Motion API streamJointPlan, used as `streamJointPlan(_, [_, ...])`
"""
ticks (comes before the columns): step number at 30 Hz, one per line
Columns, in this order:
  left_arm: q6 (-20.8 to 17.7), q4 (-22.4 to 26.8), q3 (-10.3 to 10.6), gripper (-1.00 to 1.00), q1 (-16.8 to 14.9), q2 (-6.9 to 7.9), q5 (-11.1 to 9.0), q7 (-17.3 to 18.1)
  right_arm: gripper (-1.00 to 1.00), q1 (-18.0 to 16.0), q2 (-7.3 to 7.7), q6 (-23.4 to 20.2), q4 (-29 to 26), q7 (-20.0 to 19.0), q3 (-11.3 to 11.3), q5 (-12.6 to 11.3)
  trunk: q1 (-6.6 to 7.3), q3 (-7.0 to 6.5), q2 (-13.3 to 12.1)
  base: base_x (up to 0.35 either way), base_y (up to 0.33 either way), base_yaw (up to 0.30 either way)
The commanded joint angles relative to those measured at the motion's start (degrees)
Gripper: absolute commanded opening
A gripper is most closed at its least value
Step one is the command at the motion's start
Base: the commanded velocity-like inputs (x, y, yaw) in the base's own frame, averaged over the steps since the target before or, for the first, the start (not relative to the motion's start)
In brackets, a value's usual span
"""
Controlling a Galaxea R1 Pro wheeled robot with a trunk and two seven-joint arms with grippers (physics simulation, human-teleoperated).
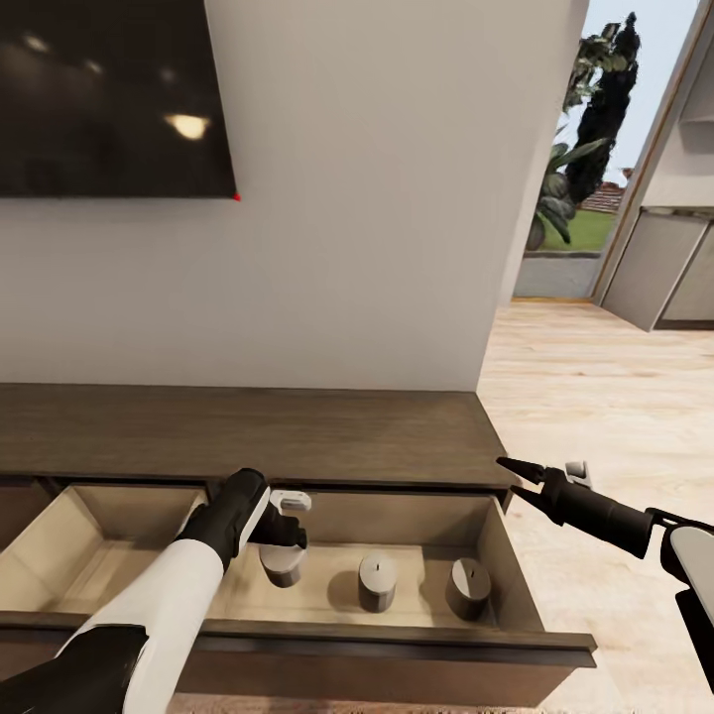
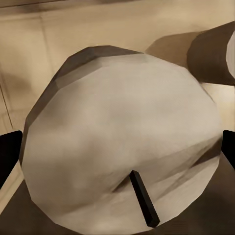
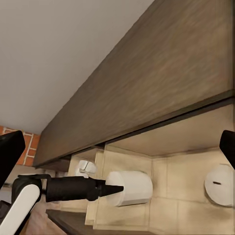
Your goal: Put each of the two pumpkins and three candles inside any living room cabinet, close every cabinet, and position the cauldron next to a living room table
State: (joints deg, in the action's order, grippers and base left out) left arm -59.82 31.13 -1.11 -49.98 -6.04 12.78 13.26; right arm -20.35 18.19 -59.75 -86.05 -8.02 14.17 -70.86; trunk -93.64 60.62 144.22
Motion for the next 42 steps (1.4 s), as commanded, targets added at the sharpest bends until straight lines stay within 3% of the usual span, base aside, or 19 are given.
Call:
streamJointPlan(1, [-0.2,0.1,-0.1,-1.0,0.0,-0.03,0.7,0.5,1.0,0.0,0.0,-0.3,0.0,-0.6,0.1,0.5,-0.01,0.28,0.0,0.0,0.0,0.0])
streamJointPlan(10, [-0.2,0.1,-0.1,-1.0,0.0,-0.03,0.6,0.6,1.0,0.0,-0.05,-0.3,0.0,-0.6,0.1,0.6,-0.24,2.27,0.2,0.0,0.0,0.0])
streamJointPlan(42, [-0.1,0.2,-0.2,-1.0,0.0,0.19,0.6,0.5,1.0,0.0,-0.09,-0.3,0.0,-0.6,0.1,0.6,-0.24,2.27,0.2,0.016,0.0,0.0])
